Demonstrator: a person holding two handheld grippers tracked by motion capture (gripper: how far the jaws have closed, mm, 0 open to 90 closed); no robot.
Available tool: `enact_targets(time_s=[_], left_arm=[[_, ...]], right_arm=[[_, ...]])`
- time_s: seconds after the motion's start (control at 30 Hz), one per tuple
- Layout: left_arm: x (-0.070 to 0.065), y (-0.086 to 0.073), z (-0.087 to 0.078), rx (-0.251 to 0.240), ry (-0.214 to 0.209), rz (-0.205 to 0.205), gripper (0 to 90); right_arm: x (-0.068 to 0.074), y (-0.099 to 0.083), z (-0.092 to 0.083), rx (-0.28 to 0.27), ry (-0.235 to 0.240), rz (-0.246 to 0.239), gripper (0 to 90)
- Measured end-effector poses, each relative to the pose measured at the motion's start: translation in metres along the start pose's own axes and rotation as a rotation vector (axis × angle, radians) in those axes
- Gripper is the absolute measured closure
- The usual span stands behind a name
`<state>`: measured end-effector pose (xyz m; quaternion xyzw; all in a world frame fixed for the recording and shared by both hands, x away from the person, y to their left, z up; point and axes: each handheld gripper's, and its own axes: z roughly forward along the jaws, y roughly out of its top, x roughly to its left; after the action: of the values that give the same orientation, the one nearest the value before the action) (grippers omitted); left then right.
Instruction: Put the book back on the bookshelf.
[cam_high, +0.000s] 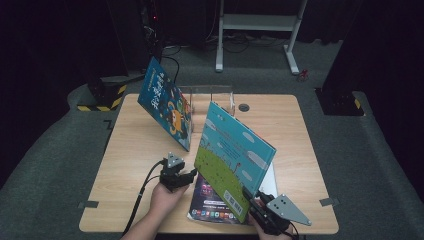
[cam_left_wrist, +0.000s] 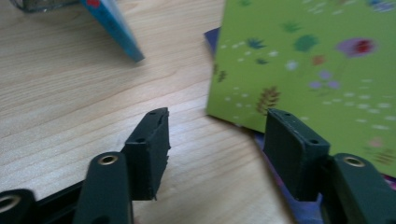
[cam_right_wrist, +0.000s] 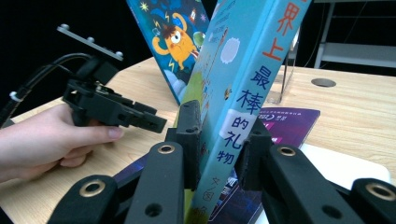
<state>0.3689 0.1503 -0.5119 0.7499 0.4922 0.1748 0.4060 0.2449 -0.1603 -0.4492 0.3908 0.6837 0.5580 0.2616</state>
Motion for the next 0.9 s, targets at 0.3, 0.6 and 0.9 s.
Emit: enact_targets(time_s=[0.3,0.6,0.9], left_arm=[[-0.010,-0.002,0.009,0.013,-0.020,0.013,44.8],[-0.007,0.007,0.019,0.035,-0.001,0.017,45.5],[-0.003,0.021,0.015,-0.012,0.006,0.013,45.6]], right_arm=[[0.021,-0.003,0.008,-0.021,-0.048,-0.046,75.8],[0.039,-0.001,0.018,-0.023,-0.048,-0.047,79.9],[0.042,0.000,0.023,-0.025,-0.047,0.002,81.0]])
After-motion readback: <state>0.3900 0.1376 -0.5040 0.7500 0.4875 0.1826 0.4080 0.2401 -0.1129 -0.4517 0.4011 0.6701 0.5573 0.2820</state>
